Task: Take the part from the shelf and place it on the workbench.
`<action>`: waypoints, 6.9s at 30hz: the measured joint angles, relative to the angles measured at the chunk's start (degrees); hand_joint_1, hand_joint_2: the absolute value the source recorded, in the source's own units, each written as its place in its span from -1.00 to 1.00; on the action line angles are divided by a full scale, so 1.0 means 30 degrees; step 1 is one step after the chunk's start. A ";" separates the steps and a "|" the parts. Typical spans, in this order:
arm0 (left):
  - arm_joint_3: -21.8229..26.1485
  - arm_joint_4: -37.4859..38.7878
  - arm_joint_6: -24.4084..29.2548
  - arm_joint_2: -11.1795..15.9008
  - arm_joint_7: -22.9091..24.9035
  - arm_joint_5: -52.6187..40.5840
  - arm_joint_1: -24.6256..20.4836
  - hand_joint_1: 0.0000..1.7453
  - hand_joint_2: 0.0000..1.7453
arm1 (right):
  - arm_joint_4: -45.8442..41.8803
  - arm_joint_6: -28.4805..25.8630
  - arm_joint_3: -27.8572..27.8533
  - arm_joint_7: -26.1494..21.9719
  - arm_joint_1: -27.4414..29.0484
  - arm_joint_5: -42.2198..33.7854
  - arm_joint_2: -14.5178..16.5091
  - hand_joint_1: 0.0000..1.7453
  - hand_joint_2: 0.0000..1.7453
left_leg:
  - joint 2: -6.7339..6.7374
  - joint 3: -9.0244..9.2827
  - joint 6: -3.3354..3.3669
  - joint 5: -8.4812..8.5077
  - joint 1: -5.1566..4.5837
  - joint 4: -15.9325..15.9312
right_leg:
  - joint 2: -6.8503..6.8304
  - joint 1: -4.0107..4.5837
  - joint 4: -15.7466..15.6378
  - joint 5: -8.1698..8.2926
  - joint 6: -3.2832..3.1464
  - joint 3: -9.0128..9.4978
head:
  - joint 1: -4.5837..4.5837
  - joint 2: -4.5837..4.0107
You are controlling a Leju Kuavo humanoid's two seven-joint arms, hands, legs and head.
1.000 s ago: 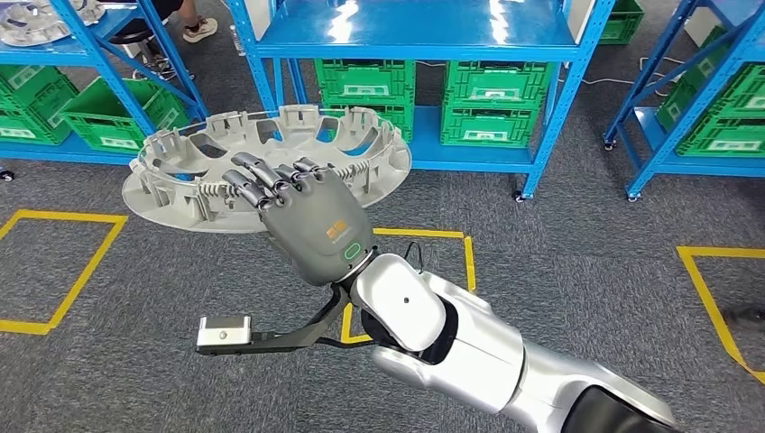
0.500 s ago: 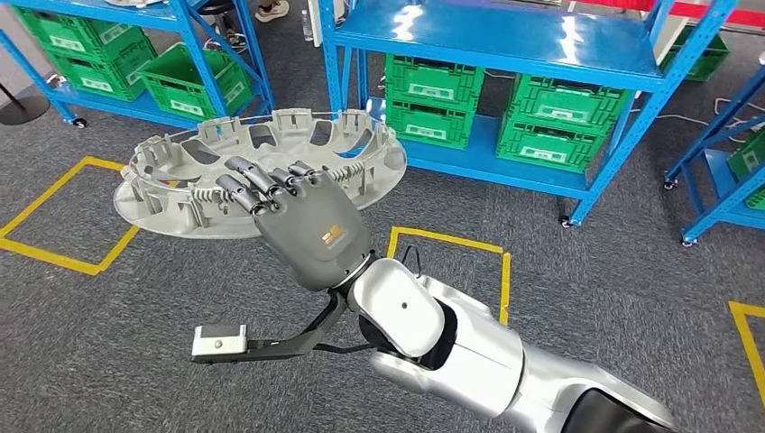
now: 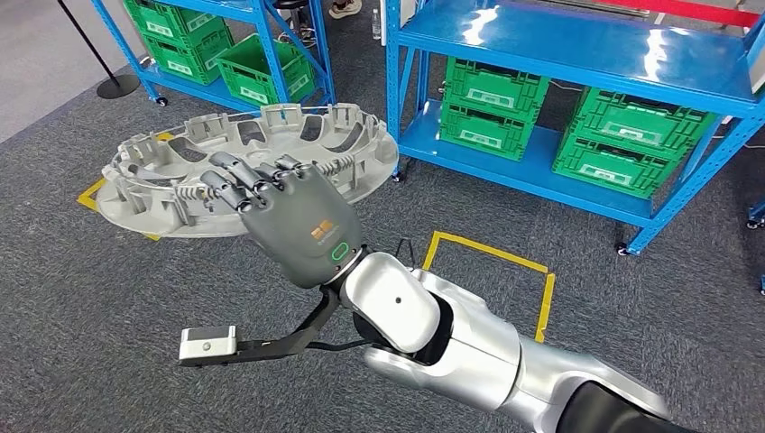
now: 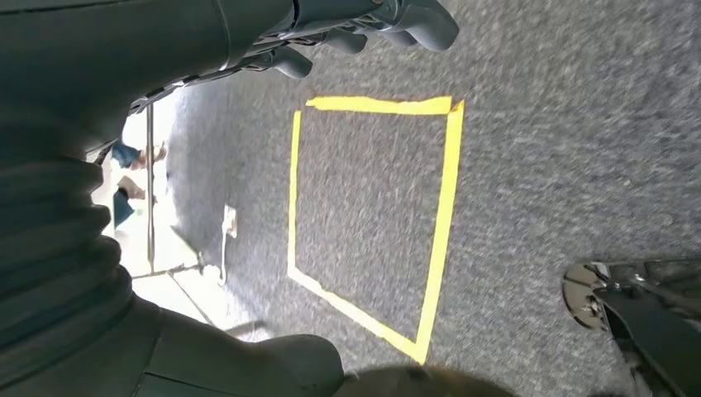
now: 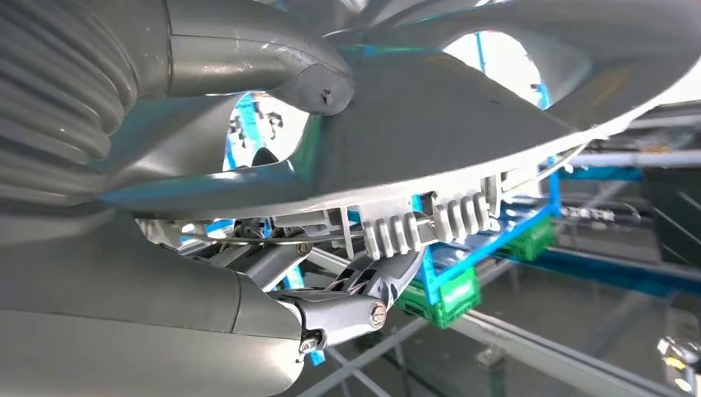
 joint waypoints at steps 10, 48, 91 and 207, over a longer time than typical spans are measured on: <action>0.0000 -0.0020 -0.0022 0.0036 0.0011 -0.0009 -0.0089 -1.00 1.00 | 0.0113 -0.0013 0.0208 -0.0073 -0.0175 -0.0086 0.0033 1.00 1.00 | 0.2438 0.1249 0.0199 0.0423 -0.0101 -0.1481 | -0.2164 0.0289 0.0020 -0.0207 0.0311 0.0110 | -0.0036 0.0000; 0.0007 -0.0051 -0.0468 -0.0075 0.0146 -0.0630 -0.0361 -1.00 1.00 | 0.0266 -0.0233 0.0344 0.0727 0.0201 0.0488 -0.0235 1.00 1.00 | 0.0691 0.1204 0.0912 0.0869 -0.0007 -0.1779 | -0.0337 0.0164 0.4229 -0.2384 0.0744 -0.1802 | -0.0096 0.0000; 0.0166 -0.0009 -0.0315 -0.0269 0.0166 -0.0574 -0.0192 -1.00 1.00 | 0.0310 0.0220 0.0372 0.0296 -0.0280 0.0543 0.0149 1.00 1.00 | -0.0581 0.0736 0.0062 0.0342 -0.0023 -0.0919 | 0.0170 0.0166 0.0027 0.0449 -0.0169 -0.0371 | -0.0129 0.0000; 0.1089 0.0015 -0.0084 -0.0352 0.1934 -0.1207 -0.0921 -1.00 1.00 | -0.0428 0.0566 -0.0433 0.0477 0.1276 0.2211 0.0189 1.00 1.00 | -0.0704 0.0908 0.0897 0.1188 0.0134 -0.1451 | 0.0735 0.0102 0.1141 0.0028 0.0699 -0.0538 | -0.0070 0.0000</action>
